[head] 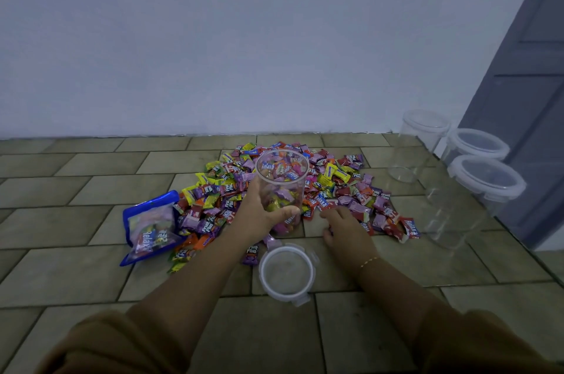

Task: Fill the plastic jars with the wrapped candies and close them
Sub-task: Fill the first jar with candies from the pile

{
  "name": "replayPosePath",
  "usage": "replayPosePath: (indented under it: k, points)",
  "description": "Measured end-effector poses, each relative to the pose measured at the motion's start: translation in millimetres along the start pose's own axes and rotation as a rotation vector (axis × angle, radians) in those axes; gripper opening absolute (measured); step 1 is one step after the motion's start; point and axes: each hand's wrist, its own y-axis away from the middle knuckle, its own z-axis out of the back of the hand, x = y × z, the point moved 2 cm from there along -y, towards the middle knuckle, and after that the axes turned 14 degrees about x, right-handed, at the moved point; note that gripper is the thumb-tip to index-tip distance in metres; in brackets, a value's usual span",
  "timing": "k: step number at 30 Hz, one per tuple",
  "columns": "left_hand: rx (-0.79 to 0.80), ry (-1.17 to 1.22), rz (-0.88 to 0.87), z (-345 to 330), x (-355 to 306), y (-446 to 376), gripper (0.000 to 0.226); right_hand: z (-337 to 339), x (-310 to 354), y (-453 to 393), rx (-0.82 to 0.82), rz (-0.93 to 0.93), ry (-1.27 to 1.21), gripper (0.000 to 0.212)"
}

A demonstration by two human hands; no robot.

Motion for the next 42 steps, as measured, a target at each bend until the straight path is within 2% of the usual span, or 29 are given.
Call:
replayPosePath:
  k: [4, 7, 10, 13, 17, 19, 23, 25, 31, 37, 42]
  points:
    - [0.006, -0.019, -0.014, 0, 0, 0, 0.079, 18, -4, -9, -0.092, -0.206, -0.308, 0.028]
    - [0.011, -0.001, -0.018, 1, 1, -1, 0.081, 37, -5, -14, -0.177, -0.329, -0.705, 0.027]
    - [0.013, 0.004, -0.017, 1, 3, -2, 0.082, 56, 2, -23, -0.218, -0.338, -1.181, 0.025]
    - [0.017, 0.009, -0.016, 2, 4, -3, 0.083, 82, 25, -31, -0.256, -0.285, -1.396, 0.02]
    - [0.019, 0.015, -0.002, 2, 5, -4, 0.091, 110, 64, -45, -0.378, -0.157, -1.434, 0.014]
    - [0.009, 0.008, 0.016, 4, 6, -4, 0.093, 116, 79, -50, -0.448, -0.096, -1.365, 0.015]
    - [-0.005, 0.013, 0.038, 8, 6, -6, 0.073, 116, 99, -57, -0.536, -0.033, -1.243, 0.013]
    - [-0.007, 0.025, 0.028, 10, 6, -7, 0.071, 112, 103, -59, -0.561, -0.036, -1.2, 0.018]
    - [-0.004, -0.004, 0.022, 11, 5, -7, 0.088, 99, 104, -57, -0.519, -0.023, -1.084, 0.02]
    - [-0.008, -0.01, 0.013, 11, 7, -7, 0.08, 84, 99, -53, -0.422, 0.047, -0.905, 0.015]
    - [-0.011, -0.017, 0.021, 10, 4, -6, 0.088, 75, 95, -53, -0.401, 0.103, -0.787, 0.013]
